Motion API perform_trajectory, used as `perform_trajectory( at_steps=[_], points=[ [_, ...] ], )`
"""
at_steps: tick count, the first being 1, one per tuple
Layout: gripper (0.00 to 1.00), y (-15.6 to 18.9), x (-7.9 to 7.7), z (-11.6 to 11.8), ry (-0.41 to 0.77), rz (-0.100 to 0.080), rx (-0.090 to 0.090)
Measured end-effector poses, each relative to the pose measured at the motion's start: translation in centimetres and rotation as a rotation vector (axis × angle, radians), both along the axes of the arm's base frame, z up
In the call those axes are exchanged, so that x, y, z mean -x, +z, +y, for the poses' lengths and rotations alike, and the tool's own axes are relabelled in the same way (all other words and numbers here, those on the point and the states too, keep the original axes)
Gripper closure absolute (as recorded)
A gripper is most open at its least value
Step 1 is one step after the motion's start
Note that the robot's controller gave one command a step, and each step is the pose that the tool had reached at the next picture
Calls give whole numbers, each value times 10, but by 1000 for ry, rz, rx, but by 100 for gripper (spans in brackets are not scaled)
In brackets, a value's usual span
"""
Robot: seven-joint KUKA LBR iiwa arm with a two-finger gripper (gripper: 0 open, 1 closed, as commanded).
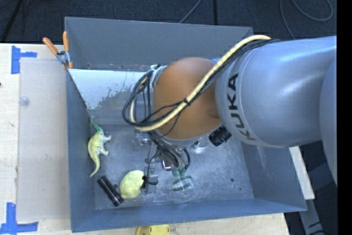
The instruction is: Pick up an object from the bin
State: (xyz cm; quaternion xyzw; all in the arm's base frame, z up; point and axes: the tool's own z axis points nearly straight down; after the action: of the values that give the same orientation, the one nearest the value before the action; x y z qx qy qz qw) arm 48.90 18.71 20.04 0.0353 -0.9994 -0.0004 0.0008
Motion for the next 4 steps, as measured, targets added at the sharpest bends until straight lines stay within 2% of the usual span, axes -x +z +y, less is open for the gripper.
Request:
perform_trajectory(
  at_steps=[1, 2, 3, 4],
  points=[
    [0, -34, 3, 16, 153, 10, 4],
    [100, -123, 15, 6, 92, -16, -11],
    [100, -123, 15, 6, 90, -16, -11],
    [100, -26, 9, 10, 83, -14, -11]
  ],
)
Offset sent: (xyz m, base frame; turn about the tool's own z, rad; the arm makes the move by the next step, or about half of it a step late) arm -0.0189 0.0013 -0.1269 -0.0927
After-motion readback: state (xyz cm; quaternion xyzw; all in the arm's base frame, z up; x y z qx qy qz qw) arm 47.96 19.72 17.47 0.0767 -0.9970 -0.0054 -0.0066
